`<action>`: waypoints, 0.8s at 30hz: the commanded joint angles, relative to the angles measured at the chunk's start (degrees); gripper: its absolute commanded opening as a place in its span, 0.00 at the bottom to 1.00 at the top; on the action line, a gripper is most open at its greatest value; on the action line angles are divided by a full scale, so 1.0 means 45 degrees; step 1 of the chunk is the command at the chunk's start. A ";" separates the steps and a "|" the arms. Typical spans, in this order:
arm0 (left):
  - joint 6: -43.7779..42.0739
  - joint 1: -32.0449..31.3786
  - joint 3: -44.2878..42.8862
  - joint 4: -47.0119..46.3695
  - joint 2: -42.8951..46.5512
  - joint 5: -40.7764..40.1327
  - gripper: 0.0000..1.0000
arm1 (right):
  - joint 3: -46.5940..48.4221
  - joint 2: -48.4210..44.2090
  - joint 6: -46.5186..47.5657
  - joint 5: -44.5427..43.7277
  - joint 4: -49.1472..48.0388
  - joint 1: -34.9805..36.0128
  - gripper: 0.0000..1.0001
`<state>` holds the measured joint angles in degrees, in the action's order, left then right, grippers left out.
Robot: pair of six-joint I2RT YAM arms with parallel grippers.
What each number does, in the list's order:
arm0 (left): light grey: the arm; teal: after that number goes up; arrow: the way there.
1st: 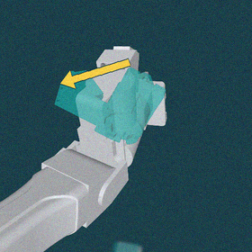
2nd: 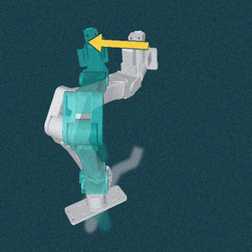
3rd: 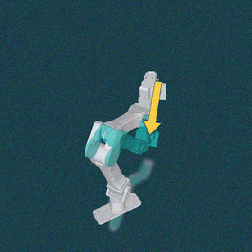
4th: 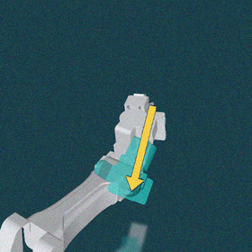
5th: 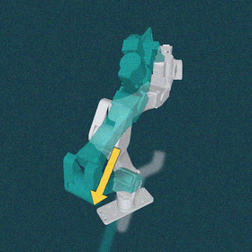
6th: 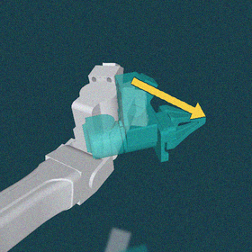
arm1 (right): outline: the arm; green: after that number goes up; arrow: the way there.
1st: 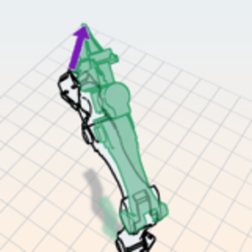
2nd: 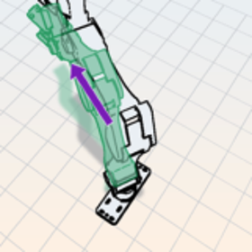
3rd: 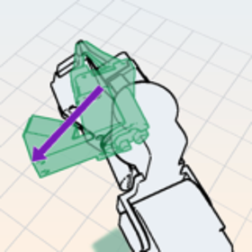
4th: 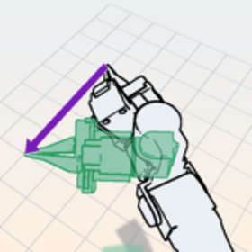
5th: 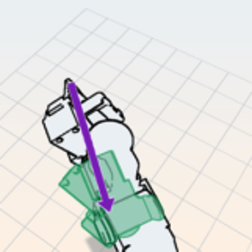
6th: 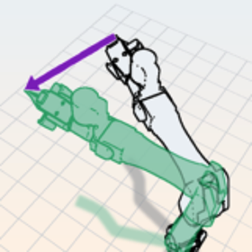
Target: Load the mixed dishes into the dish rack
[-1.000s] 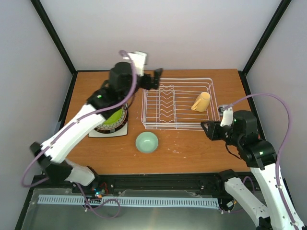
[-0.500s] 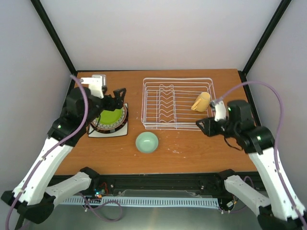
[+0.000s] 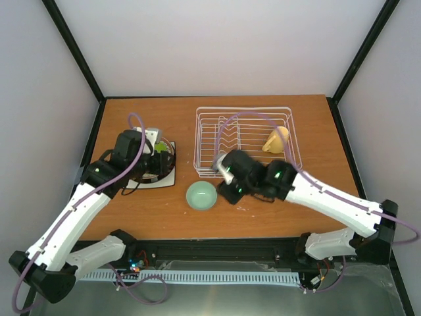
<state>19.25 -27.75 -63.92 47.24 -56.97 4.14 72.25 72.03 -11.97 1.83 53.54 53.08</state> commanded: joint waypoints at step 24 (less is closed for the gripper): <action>0.1581 0.0055 0.0921 0.0520 0.2989 -0.4624 0.57 | 0.0703 0.5658 0.1792 -0.6951 -0.0884 0.6650 0.79</action>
<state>25.19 -27.75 -59.53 50.19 -44.58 -15.09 74.22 95.00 -4.97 -28.12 52.29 81.14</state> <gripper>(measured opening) 0.566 0.781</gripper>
